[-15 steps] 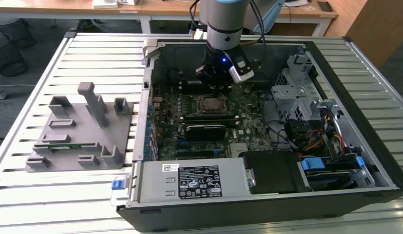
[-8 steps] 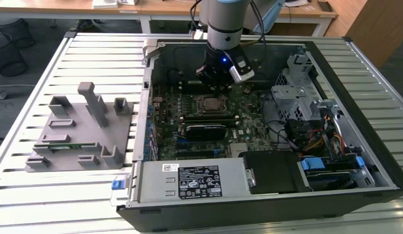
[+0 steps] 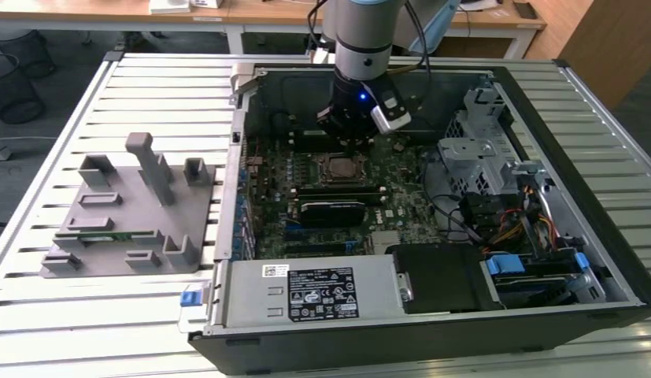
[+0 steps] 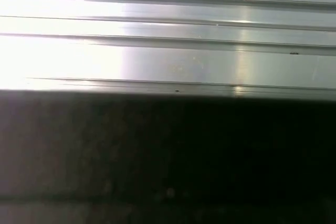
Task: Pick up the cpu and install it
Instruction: 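Install the first cpu locking lever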
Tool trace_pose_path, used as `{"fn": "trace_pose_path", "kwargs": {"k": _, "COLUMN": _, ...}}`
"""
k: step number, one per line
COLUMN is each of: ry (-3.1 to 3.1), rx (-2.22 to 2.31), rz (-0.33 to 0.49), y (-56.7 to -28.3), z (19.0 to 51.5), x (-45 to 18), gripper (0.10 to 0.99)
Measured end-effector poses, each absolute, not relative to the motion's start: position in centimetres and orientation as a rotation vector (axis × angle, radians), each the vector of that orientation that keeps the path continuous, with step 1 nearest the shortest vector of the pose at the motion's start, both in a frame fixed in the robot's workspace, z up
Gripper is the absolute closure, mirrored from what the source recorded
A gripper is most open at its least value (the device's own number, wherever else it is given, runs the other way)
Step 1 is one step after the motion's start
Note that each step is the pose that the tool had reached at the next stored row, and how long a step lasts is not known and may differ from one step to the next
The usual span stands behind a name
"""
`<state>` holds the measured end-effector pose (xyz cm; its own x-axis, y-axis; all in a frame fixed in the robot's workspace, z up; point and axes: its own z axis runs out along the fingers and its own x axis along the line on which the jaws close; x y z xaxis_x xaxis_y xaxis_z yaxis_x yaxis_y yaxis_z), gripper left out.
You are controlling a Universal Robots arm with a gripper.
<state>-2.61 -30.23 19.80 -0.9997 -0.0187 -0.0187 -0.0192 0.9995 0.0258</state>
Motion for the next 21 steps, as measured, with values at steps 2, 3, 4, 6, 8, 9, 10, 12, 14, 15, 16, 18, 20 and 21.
{"fn": "trace_pose_path", "kwargs": {"k": 2, "ry": 3.123, "rx": -0.029, "rz": 0.041, "y": -30.23, "z": 19.88, "x": -2.61, "gripper": 0.98}}
{"fn": "trace_pose_path", "kwargs": {"k": 3, "ry": 3.123, "rx": -0.03, "rz": 0.041, "y": -30.23, "z": 19.91, "x": -2.61, "gripper": 0.98}}
{"fn": "trace_pose_path", "kwargs": {"k": 4, "ry": 3.123, "rx": -0.03, "rz": 0.041, "y": -30.22, "z": 19.93, "x": -2.61, "gripper": 0.98}}
{"fn": "trace_pose_path", "kwargs": {"k": 6, "ry": 3.123, "rx": -0.029, "rz": 0.041, "y": -30.23, "z": 19.99, "x": -2.61, "gripper": 0.98}}
{"fn": "trace_pose_path", "kwargs": {"k": 8, "ry": 3.123, "rx": -0.03, "rz": 0.041, "y": -30.22, "z": 20.0, "x": -2.61, "gripper": 0.98}}
{"fn": "trace_pose_path", "kwargs": {"k": 9, "ry": 3.123, "rx": -0.03, "rz": 0.037, "y": -30.22, "z": 20.0, "x": -2.61, "gripper": 0.98}}
{"fn": "trace_pose_path", "kwargs": {"k": 10, "ry": 3.123, "rx": -0.029, "rz": 0.032, "y": -30.22, "z": 20.01, "x": -2.61, "gripper": 0.98}}
{"fn": "trace_pose_path", "kwargs": {"k": 12, "ry": 3.123, "rx": -0.03, "rz": 0.016, "y": -30.22, "z": 20.0, "x": -2.61, "gripper": 0.98}}
{"fn": "trace_pose_path", "kwargs": {"k": 14, "ry": 3.123, "rx": -0.03, "rz": 0.0, "y": -30.22, "z": 19.97, "x": -2.61, "gripper": 0.98}}
{"fn": "trace_pose_path", "kwargs": {"k": 15, "ry": 3.124, "rx": -0.03, "rz": -0.008, "y": -30.22, "z": 19.96, "x": -2.61, "gripper": 0.98}}
{"fn": "trace_pose_path", "kwargs": {"k": 16, "ry": 3.124, "rx": -0.03, "rz": -0.014, "y": -30.22, "z": 19.93, "x": -2.61, "gripper": 0.98}}
{"fn": "trace_pose_path", "kwargs": {"k": 18, "ry": 3.124, "rx": -0.03, "rz": -0.025, "y": -30.21, "z": 19.89, "x": -2.61, "gripper": 0.98}}
{"fn": "trace_pose_path", "kwargs": {"k": 20, "ry": 3.124, "rx": -0.03, "rz": -0.031, "y": -30.19, "z": 19.84, "x": -2.61, "gripper": 0.98}}
{"fn": "trace_pose_path", "kwargs": {"k": 21, "ry": 3.124, "rx": -0.03, "rz": -0.032, "y": -30.17, "z": 19.83, "x": -2.61, "gripper": 0.98}}
